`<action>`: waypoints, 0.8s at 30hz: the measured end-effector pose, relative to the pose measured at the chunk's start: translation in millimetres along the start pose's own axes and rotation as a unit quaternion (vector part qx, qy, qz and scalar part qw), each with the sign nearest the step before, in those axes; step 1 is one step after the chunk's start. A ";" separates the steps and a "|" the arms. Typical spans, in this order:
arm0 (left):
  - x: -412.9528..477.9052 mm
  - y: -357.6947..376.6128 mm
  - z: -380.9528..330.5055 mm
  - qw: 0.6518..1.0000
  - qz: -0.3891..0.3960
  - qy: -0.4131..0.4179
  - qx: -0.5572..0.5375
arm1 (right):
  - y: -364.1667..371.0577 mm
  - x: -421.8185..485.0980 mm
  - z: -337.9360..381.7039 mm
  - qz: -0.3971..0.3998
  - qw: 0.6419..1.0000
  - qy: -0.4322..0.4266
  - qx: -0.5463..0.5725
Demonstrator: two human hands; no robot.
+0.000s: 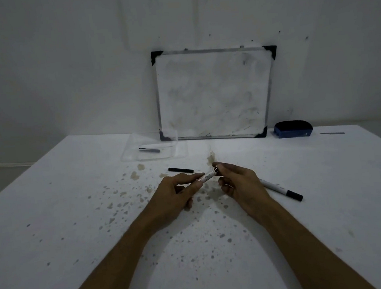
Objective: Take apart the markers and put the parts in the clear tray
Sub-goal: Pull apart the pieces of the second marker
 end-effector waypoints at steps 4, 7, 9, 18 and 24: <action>1.5 -1.4 -0.2 1.000 -0.016 0.003 0.006 | -0.2 -8.4 9.7 -0.043 0.980 -0.106 -0.161; 0.4 -3.7 -1.6 1.000 -0.022 -0.007 0.009 | 2.1 -10.1 11.8 -0.048 0.970 -0.136 -0.196; -0.8 -5.6 -2.0 1.000 -0.011 -0.010 0.007 | 4.6 -11.4 13.8 -0.032 0.970 -0.146 -0.194; -2.6 -10.8 -1.8 0.999 0.013 -0.028 -0.012 | 6.7 -15.7 13.5 0.005 0.969 -0.153 -0.192; 0.6 -12.9 3.0 1.000 0.008 -0.028 0.008 | 9.1 -13.8 6.0 0.021 0.974 -0.127 -0.185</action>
Point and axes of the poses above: each hand's wrist, its own x-axis towards the middle knuckle, its own y-axis out of the palm, z = x × y, the point moved 4 cm from there along x, towards the middle knuckle, and after that the axes turned 3 degrees about -x, right-handed, at the moved point
